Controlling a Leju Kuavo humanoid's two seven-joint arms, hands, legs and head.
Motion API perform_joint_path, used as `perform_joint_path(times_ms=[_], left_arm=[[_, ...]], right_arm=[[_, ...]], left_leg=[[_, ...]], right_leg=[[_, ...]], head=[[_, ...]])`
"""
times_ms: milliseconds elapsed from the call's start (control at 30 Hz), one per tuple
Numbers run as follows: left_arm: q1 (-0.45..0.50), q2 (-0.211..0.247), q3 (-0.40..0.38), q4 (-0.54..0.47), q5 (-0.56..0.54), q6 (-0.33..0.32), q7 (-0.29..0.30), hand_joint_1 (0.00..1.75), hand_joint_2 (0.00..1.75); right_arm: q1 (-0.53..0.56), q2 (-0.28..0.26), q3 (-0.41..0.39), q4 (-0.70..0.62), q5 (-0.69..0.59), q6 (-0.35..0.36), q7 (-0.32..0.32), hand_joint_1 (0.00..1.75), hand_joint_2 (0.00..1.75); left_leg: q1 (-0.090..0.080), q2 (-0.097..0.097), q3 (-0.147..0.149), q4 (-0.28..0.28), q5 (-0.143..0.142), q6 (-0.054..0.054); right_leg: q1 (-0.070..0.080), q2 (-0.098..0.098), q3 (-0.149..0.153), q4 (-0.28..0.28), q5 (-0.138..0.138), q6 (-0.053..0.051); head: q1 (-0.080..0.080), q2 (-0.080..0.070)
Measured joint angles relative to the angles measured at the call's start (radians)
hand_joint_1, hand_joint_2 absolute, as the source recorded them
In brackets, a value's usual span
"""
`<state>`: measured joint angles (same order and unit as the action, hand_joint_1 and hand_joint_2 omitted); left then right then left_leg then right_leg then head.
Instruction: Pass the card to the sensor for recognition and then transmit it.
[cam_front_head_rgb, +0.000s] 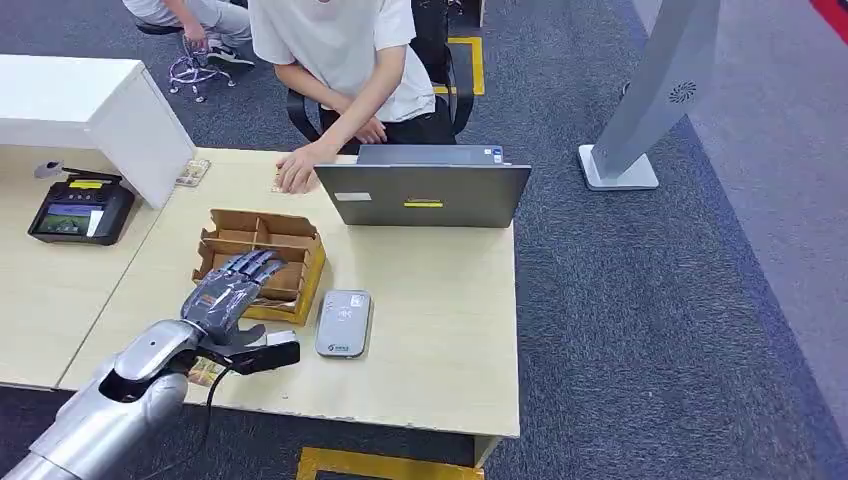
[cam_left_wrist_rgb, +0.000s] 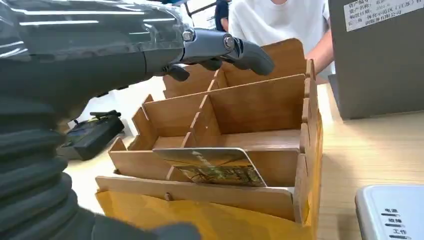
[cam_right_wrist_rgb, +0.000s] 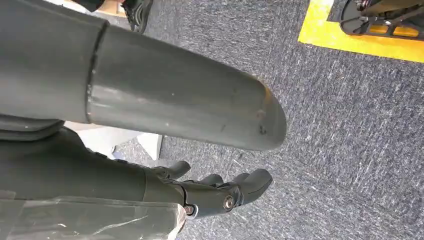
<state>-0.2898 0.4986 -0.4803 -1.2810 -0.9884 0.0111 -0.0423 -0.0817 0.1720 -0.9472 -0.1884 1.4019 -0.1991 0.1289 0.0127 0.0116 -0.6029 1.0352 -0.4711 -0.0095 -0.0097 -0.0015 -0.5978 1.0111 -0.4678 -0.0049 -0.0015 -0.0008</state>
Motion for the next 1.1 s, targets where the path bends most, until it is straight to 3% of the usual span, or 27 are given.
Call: perform_joint_path(times_ms=[333, 933, 1100], left_arm=[[0.018, -0.004, 0.003, -0.001, 0.073, 0.025, -0.024, 1.75, 1.75], [0.027, -0.005, 0.008, -0.003, 0.072, 0.032, -0.024, 1.75, 1.75], [0.037, -0.024, 0.018, -0.004, 0.026, 0.075, 0.000, 1.75, 1.75]], right_arm=[[0.000, 0.000, 0.000, 0.000, 0.000, -0.003, -0.001, 0.00, 0.00], [0.001, 0.000, 0.000, 0.000, 0.001, -0.003, -0.001, 0.00, 0.00], [0.001, 0.000, 0.000, 0.000, 0.000, -0.003, -0.001, 0.00, 0.00]], left_leg=[[0.000, 0.000, 0.000, 0.000, 0.000, 0.000], [0.000, 0.000, 0.000, 0.000, 0.000, 0.000], [0.000, 0.000, 0.000, 0.000, 0.000, 0.000]], right_leg=[[0.000, 0.000, 0.000, 0.000, 0.000, 0.000], [0.000, 0.000, 0.000, 0.000, 0.000, 0.000], [0.000, 0.000, 0.000, 0.000, 0.000, 0.000]], head=[[0.000, 0.000], [0.000, 0.000], [0.000, 0.000]])
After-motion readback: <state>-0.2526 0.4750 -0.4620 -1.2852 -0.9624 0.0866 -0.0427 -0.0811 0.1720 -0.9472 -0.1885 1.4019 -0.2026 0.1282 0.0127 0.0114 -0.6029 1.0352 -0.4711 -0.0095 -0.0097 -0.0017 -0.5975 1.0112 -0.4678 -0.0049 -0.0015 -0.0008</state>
